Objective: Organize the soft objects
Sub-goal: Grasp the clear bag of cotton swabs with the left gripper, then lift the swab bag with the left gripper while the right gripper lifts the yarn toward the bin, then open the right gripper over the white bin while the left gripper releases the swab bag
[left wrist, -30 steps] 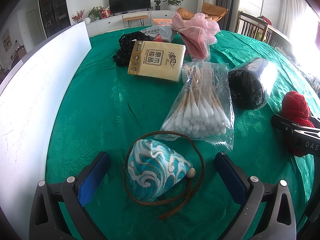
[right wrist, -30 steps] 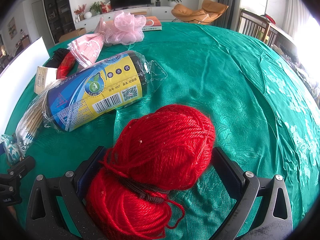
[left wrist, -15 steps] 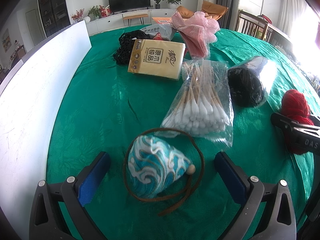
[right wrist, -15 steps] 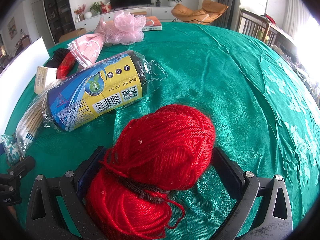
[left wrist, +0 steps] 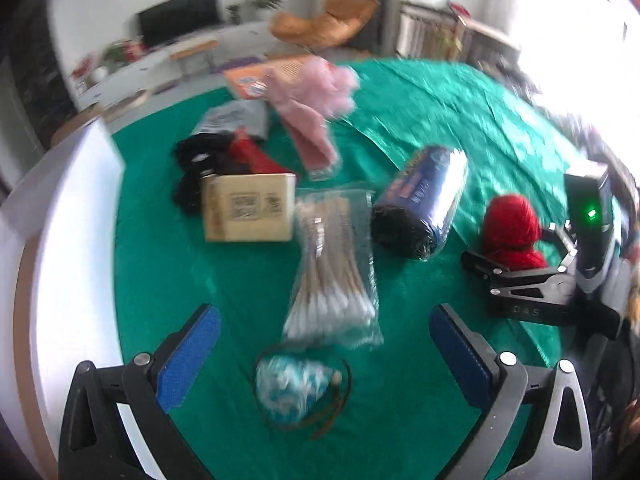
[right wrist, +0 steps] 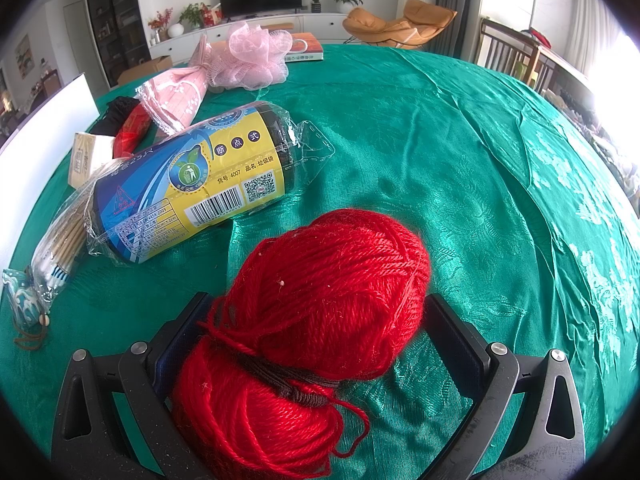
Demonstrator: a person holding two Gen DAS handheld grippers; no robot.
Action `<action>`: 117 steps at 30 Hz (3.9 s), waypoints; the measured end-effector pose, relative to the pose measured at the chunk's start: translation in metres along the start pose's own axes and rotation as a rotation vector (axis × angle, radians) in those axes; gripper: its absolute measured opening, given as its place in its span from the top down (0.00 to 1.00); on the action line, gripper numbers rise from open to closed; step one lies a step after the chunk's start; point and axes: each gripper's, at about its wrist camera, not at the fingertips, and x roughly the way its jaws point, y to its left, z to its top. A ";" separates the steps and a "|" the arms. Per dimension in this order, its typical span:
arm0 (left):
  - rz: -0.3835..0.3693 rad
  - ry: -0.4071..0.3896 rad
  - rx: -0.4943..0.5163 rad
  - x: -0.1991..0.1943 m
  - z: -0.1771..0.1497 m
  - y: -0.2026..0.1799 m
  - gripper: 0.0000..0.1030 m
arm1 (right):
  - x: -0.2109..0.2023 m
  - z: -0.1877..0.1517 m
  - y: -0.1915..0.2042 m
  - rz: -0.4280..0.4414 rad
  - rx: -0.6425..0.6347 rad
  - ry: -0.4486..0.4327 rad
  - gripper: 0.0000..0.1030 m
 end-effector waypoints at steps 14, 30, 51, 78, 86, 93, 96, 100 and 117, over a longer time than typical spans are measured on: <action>-0.071 0.165 -0.015 0.045 0.024 0.005 0.65 | 0.000 0.000 0.000 0.000 0.000 0.000 0.01; -0.040 -0.027 -0.085 -0.032 -0.005 -0.001 0.65 | -0.022 0.025 -0.027 0.259 0.092 0.227 0.01; 0.006 -0.188 -0.380 -0.191 -0.053 0.175 0.65 | -0.192 0.097 0.136 0.710 -0.128 -0.036 0.57; -0.215 -0.474 -0.229 -0.169 0.031 0.049 0.65 | -0.232 0.088 0.020 0.554 0.073 -0.123 0.56; 0.224 -0.340 -0.335 -0.198 -0.041 0.137 0.65 | -0.210 0.090 0.091 0.662 -0.024 -0.036 0.56; 0.669 -0.154 -0.398 -0.205 -0.123 0.229 0.64 | -0.200 0.090 0.246 0.942 -0.181 0.072 0.55; 0.818 -0.092 -0.423 -0.202 -0.142 0.243 0.27 | -0.189 0.088 0.301 1.006 -0.227 0.115 0.34; 0.910 -0.106 -0.397 -0.196 -0.153 0.238 0.00 | -0.176 0.087 0.324 0.983 -0.249 0.117 0.16; 0.684 -0.196 -0.283 -0.174 -0.085 0.156 0.00 | -0.064 -0.050 0.140 0.915 -0.282 0.800 0.15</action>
